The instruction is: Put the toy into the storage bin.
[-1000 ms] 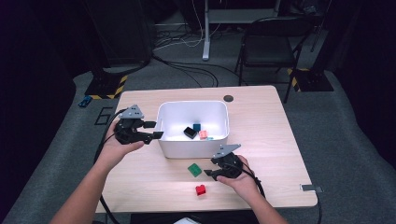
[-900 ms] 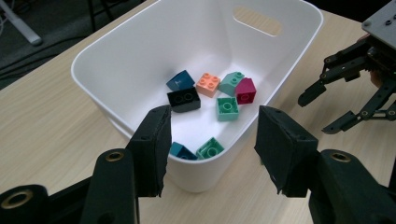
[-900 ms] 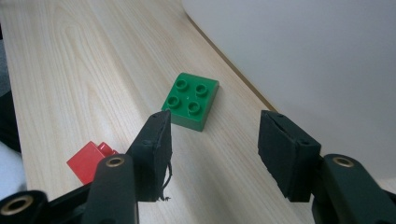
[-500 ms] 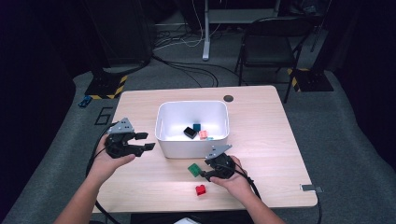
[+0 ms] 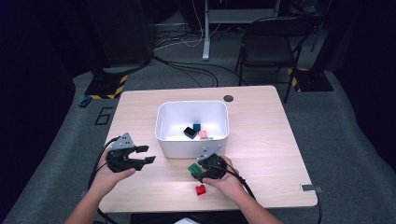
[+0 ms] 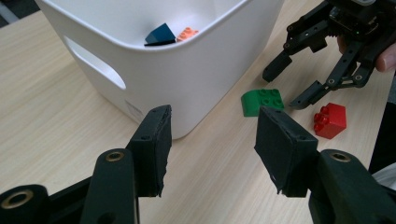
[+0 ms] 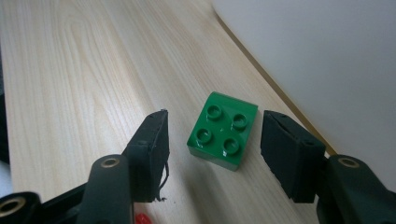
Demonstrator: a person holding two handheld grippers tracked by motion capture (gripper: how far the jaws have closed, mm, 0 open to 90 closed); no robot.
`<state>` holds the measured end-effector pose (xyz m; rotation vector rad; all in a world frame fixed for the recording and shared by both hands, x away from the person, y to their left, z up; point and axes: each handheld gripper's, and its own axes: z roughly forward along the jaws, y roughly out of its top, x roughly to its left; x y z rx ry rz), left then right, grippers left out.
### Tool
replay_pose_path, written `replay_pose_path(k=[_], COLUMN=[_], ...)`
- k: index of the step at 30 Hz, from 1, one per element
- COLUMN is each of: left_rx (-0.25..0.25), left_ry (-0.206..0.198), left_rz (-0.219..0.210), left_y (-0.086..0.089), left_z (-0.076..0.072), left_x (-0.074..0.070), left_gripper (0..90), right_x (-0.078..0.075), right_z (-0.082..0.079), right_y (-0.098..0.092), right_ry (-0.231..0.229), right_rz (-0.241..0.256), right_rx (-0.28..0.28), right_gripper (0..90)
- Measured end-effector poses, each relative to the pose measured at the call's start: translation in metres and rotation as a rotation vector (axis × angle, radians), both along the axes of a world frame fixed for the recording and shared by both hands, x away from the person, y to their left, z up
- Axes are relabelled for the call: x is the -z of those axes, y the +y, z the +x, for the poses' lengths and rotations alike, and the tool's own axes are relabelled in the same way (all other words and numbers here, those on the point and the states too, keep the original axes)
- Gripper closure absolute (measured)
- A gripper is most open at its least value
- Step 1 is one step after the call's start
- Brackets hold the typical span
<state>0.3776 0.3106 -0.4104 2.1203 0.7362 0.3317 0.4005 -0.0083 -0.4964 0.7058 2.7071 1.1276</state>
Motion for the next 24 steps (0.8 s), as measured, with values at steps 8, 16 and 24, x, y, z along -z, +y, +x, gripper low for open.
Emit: replay_pose_path(k=[8, 16, 24], left_rx=[-0.008, 0.020, 0.078], left_ry=[0.016, -0.011, -0.010], left_rz=[-0.015, 0.013, 0.032], left_y=[0.003, -0.002, -0.012], left_z=[-0.003, -0.008, -0.012], left_x=[0.021, 0.033, 0.045], left_gripper=[45.6, 45.6, 45.8], right_x=[0.008, 0.015, 0.016], right_z=[0.007, 0.011, 0.010], right_y=[0.007, 0.012, 0.015], right_ry=[0.011, 0.025, -0.018], right_rz=[-0.020, -0.043, -0.075], right_rx=[-0.007, -0.002, -0.026], right_gripper=[42.9, 50.1, 58.1])
